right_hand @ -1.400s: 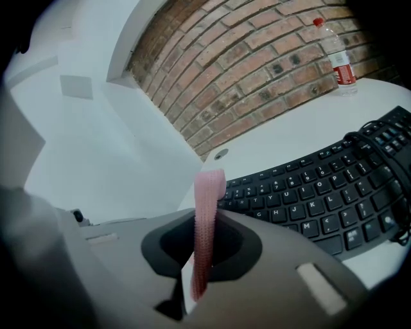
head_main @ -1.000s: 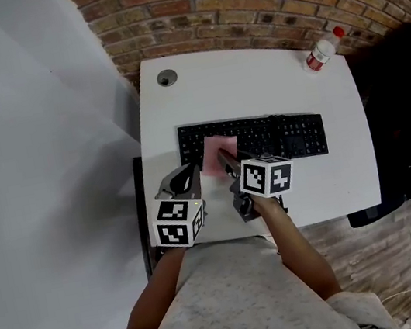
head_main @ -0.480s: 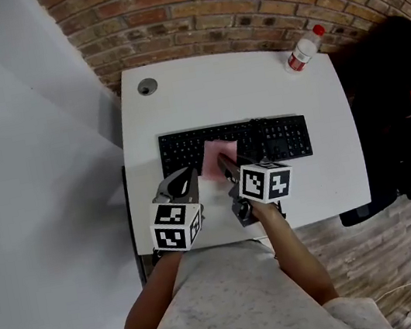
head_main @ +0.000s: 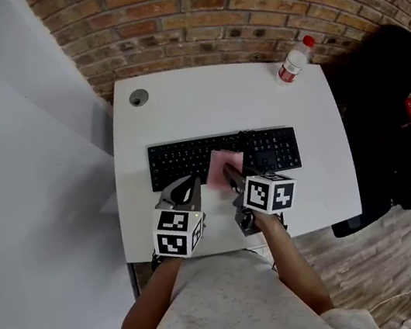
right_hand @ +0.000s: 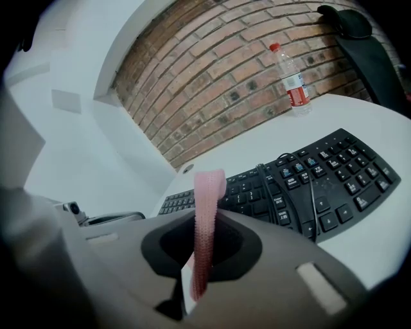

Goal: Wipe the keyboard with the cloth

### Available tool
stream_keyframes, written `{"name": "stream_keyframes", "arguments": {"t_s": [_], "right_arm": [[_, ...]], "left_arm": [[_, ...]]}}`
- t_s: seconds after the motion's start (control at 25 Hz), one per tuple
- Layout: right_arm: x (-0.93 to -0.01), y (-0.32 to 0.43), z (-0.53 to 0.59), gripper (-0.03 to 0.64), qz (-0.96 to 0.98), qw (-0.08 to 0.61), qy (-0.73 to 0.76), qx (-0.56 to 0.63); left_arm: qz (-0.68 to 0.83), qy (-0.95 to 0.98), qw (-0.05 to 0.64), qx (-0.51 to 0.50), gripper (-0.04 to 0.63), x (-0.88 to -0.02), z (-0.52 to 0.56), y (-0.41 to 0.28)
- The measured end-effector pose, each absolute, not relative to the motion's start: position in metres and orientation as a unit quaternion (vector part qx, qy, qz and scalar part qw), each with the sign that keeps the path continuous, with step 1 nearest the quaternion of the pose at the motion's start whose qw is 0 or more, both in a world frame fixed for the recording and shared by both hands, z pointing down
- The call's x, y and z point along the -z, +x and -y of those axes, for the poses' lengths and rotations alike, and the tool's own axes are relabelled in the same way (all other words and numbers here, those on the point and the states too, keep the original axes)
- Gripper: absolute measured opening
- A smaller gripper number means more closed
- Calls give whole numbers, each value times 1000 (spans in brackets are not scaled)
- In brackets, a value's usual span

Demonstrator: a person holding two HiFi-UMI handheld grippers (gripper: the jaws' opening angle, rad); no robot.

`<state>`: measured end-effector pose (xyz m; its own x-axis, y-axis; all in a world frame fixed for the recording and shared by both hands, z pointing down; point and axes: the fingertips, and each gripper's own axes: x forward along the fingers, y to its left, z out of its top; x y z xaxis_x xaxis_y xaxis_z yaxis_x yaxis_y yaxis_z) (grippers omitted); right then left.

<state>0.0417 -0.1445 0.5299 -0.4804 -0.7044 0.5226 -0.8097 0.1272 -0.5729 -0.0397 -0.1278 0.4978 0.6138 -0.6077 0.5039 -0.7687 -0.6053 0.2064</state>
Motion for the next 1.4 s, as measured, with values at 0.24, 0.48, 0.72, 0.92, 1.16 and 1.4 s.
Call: {"name": "stream_keyframes", "arguments": {"t_s": [0.24, 0.48, 0.72, 0.92, 1.16, 1.4], "right_arm": [[-528, 61, 141, 21, 746, 64, 510, -424], [-527, 78, 140, 21, 748, 62, 507, -424], [-525, 93, 139, 21, 748, 60, 506, -425], [-526, 105, 138, 21, 750, 59, 505, -424], [-528, 123, 137, 21, 750, 55, 503, -426], [-526, 141, 138, 21, 754, 51, 500, -423]], "left_arm": [[388, 876, 207, -198, -14, -497, 127, -20], [381, 879, 203, -200, -14, -498, 125, 2], [380, 882, 198, -198, -14, -495, 128, 19], [372, 885, 195, -201, -14, -496, 125, 37], [375, 884, 194, -202, -14, -498, 125, 51], [381, 881, 194, -202, -14, -498, 126, 64]]}}
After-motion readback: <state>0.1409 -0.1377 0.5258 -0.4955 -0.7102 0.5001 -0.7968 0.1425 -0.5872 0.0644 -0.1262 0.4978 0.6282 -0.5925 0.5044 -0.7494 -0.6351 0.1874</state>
